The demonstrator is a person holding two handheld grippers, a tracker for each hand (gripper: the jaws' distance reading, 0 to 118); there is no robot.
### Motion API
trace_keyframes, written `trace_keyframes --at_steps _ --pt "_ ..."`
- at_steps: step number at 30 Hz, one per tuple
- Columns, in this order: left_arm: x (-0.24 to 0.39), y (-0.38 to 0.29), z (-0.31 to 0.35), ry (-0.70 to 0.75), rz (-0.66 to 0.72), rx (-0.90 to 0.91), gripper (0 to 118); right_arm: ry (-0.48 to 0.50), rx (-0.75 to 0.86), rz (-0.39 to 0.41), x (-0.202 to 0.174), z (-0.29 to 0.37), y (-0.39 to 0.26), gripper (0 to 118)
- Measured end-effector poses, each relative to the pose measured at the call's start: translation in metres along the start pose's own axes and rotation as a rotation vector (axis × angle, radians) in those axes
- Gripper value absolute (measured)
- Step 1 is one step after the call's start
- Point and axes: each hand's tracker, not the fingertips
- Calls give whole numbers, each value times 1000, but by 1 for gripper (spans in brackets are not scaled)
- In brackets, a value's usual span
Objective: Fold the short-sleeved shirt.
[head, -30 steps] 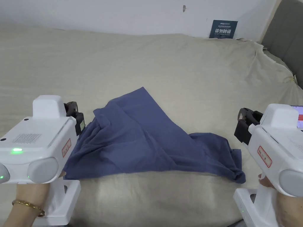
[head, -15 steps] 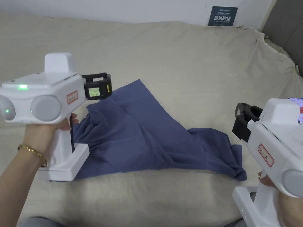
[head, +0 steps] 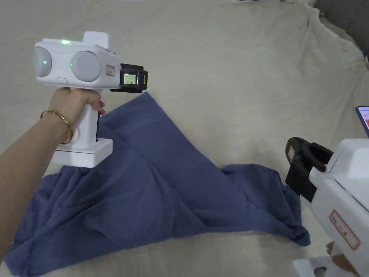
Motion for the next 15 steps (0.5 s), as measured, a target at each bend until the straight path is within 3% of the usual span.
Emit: trace_keyframes --at_steps 5,8,12,15 --pt "9 16 -73 35 -50 -133 117 4 -41 -4 5 -23 -5 0" --pt "12 16 -109 39 -64 -206 107 5 -66 0 7 -34 -10 0" --pt "18 10 -143 44 -76 -279 105 8 -98 2 9 -44 -19 0" --pt "24 7 -159 45 -120 -309 92 2 -119 6 12 -45 -26 0"
